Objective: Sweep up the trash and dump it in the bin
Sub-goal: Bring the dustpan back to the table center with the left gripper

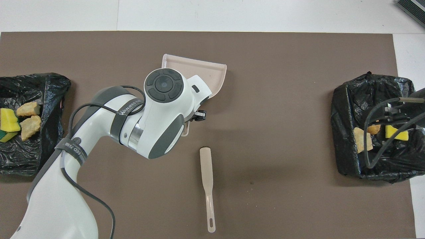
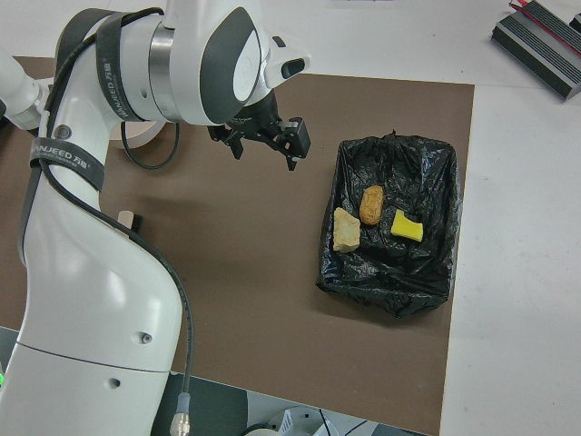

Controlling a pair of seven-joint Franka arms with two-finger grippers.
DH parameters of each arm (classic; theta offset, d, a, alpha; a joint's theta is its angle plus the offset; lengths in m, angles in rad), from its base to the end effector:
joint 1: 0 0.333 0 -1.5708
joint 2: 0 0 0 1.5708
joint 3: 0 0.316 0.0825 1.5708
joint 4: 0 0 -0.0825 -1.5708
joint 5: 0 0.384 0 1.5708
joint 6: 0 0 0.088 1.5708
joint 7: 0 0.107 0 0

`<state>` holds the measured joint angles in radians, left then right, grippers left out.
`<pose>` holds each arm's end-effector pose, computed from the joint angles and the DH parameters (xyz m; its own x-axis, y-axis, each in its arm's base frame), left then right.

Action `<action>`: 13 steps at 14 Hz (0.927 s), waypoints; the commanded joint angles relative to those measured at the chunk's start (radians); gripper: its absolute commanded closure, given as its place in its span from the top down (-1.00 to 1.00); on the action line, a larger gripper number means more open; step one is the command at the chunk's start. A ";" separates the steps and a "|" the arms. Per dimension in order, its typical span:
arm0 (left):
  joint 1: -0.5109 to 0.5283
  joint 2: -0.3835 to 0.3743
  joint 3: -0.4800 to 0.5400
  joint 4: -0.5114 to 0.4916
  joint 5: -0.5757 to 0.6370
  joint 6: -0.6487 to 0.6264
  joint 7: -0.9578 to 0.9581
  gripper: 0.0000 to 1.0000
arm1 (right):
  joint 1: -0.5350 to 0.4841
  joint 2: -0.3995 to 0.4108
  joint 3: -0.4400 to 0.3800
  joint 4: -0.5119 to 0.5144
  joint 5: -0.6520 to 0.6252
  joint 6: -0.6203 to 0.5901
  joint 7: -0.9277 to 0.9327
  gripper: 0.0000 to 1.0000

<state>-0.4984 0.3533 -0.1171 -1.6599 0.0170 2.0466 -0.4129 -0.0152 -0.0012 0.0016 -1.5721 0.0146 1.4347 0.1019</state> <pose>0.5442 -0.3742 0.4085 0.9795 -0.2004 0.0228 -0.2011 -0.9789 0.0373 0.5388 -0.0056 0.6136 0.9842 -0.1131 -0.1365 -0.1143 -0.9934 -0.0007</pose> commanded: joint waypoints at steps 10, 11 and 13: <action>-0.103 0.055 0.017 -0.080 -0.069 0.187 -0.073 -1.00 | -0.012 -0.019 0.006 -0.022 0.016 -0.002 0.009 1.00; -0.103 0.053 0.017 -0.081 -0.069 0.185 -0.075 -1.00 | -0.012 -0.020 0.006 -0.020 0.016 -0.002 0.009 1.00; -0.104 0.055 0.016 -0.087 -0.071 0.185 -0.107 -1.00 | -0.012 -0.020 0.006 -0.020 0.016 -0.002 0.009 1.00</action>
<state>-0.5841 0.4143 -0.1176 -1.7238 -0.0387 2.2061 -0.4848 -0.0152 -0.0014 0.0016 -1.5722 0.0146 1.4347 0.1019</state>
